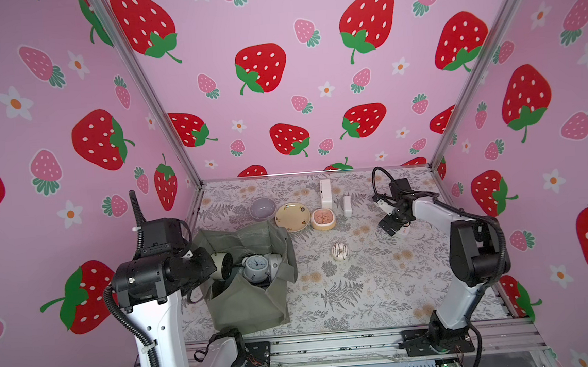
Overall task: Put the alarm clock into the canvas bag
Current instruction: Pick up the alarm from the center of the board.
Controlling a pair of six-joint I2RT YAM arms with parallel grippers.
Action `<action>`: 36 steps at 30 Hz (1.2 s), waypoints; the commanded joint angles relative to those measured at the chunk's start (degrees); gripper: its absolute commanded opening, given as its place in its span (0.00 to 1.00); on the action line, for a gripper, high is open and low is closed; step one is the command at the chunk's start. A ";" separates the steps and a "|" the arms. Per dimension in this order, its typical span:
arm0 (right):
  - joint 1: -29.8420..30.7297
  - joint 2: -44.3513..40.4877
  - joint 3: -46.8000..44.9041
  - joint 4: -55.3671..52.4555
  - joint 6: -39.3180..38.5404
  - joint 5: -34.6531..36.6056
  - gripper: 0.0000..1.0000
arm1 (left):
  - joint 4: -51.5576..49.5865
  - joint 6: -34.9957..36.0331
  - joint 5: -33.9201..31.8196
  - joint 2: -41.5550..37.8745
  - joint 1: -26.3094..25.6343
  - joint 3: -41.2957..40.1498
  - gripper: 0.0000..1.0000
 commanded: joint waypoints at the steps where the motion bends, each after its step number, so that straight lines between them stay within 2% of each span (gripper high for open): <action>1: -1.78 2.15 1.04 -1.96 -0.72 -4.89 1.00 | -6.56 0.91 -0.85 -0.27 0.05 0.10 0.00; 9: -2.78 4.52 0.76 -3.32 0.21 -10.65 0.98 | -7.00 0.85 -1.41 -0.52 0.04 -0.19 0.00; 22: -3.06 6.12 2.68 -6.66 6.00 -14.86 0.58 | -6.81 0.53 -1.25 -0.68 -0.03 -0.15 0.00; 25: -3.08 5.56 3.51 -7.26 8.19 -14.85 0.54 | -6.90 0.43 -1.18 -0.66 0.05 0.03 0.00; 30: -2.23 0.16 7.88 -11.28 15.65 -17.50 0.52 | -6.93 0.27 -1.24 -0.55 0.02 0.44 0.00; 36: 3.26 -14.65 10.15 -8.16 26.37 -29.17 0.52 | -6.57 0.02 -1.87 -0.66 0.03 0.05 0.00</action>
